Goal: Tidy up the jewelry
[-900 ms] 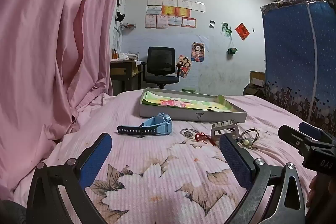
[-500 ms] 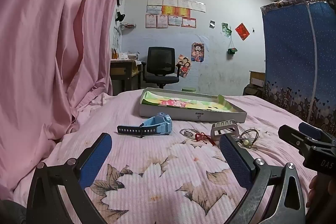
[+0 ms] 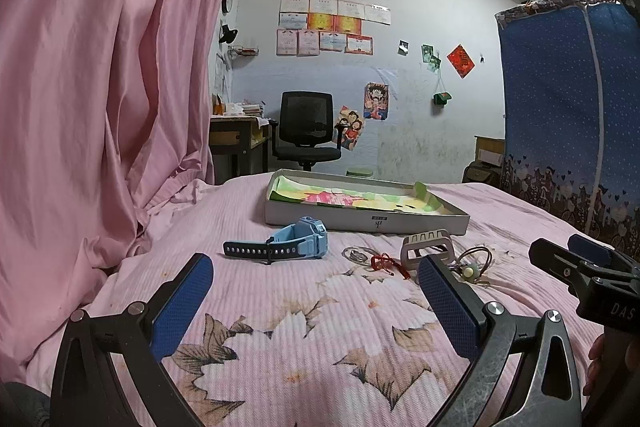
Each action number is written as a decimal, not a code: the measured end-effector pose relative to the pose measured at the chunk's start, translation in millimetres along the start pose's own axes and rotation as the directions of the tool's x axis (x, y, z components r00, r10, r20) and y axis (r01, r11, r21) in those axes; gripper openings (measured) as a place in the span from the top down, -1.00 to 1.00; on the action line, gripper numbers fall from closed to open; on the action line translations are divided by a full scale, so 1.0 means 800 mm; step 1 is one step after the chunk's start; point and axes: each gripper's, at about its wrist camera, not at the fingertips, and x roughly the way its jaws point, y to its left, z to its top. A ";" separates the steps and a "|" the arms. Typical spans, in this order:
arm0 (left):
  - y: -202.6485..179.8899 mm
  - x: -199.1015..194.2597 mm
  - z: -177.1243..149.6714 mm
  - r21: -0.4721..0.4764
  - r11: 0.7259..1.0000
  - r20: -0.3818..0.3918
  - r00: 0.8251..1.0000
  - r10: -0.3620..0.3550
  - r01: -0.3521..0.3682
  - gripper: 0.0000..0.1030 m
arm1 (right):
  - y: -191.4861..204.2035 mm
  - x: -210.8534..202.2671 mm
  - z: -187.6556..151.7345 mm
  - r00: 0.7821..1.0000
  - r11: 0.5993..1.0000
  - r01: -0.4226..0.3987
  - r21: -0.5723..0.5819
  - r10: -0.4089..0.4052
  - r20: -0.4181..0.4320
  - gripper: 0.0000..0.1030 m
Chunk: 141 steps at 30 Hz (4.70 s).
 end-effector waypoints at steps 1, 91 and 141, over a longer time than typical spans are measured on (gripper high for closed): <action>0.000 0.000 0.000 0.001 1.000 0.000 1.000 0.000 0.000 -1.00 | 0.000 0.000 0.000 1.000 1.000 0.000 0.000 0.000 0.000 -0.98; 0.001 0.053 0.034 -0.006 0.994 -0.123 0.987 -0.105 0.105 -1.00 | -0.011 0.020 0.018 0.999 0.999 0.004 -0.041 -0.006 -0.054 -0.98; -0.014 0.136 0.038 -0.139 0.934 -0.328 0.875 -0.356 0.328 0.90 | -0.016 0.103 -0.004 0.953 0.994 -0.104 0.039 0.111 -0.280 0.48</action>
